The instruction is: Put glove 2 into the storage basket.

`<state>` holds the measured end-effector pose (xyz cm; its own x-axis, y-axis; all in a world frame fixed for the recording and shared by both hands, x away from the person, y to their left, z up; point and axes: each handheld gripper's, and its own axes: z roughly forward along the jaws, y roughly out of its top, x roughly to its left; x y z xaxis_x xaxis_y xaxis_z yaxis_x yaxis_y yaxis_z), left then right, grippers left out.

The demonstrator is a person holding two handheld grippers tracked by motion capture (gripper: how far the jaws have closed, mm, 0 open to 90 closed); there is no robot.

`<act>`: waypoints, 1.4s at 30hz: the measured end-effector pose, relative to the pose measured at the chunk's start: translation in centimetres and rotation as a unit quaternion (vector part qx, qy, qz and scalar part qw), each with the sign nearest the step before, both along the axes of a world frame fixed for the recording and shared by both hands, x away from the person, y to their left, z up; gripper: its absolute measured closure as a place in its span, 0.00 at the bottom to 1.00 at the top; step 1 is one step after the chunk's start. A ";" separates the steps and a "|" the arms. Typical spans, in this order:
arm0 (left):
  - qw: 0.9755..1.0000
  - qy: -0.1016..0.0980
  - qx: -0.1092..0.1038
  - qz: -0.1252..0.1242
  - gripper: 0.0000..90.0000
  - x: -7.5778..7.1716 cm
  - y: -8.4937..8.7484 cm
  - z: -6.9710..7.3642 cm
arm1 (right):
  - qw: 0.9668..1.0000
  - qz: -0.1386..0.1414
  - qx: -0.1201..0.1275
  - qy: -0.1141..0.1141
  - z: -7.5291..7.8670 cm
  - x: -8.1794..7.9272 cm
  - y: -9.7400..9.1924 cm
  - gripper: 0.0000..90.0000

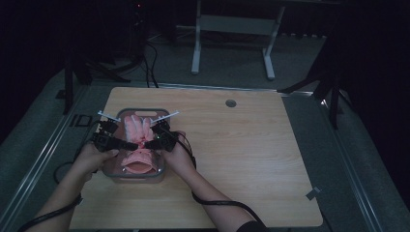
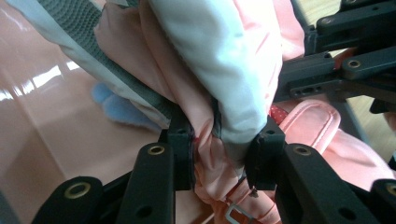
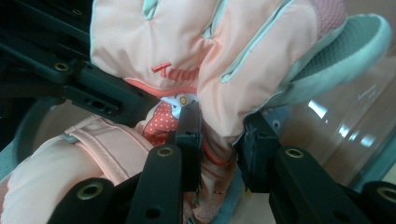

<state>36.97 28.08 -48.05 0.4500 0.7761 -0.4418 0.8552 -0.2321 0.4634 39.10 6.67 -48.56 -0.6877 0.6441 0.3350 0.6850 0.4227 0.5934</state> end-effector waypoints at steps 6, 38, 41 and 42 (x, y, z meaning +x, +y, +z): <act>1.000 0.002 0.007 0.007 0.72 0.1 -0.4 -0.4 | 1.000 0.003 -0.020 -0.007 -0.3 0.1 0.1 0.76; 0.980 -0.176 0.039 0.089 0.04 -2.1 -1.1 2.3 | 0.995 0.043 0.062 -0.066 2.7 0.6 -4.8 0.21; 0.977 -0.191 0.028 0.087 0.04 -2.8 -1.4 3.1 | 0.995 0.042 0.064 -0.066 2.7 0.6 -5.0 0.21; 0.977 -0.195 0.024 0.085 0.04 -3.1 -1.6 3.4 | 0.995 0.041 0.064 -0.067 2.8 0.6 -5.5 0.21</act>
<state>33.86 26.44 -44.66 0.4404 0.8698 -0.2225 0.6434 -0.1329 0.7539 39.72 1.16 -45.80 -0.7802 0.5420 0.3122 0.5622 0.3888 0.7299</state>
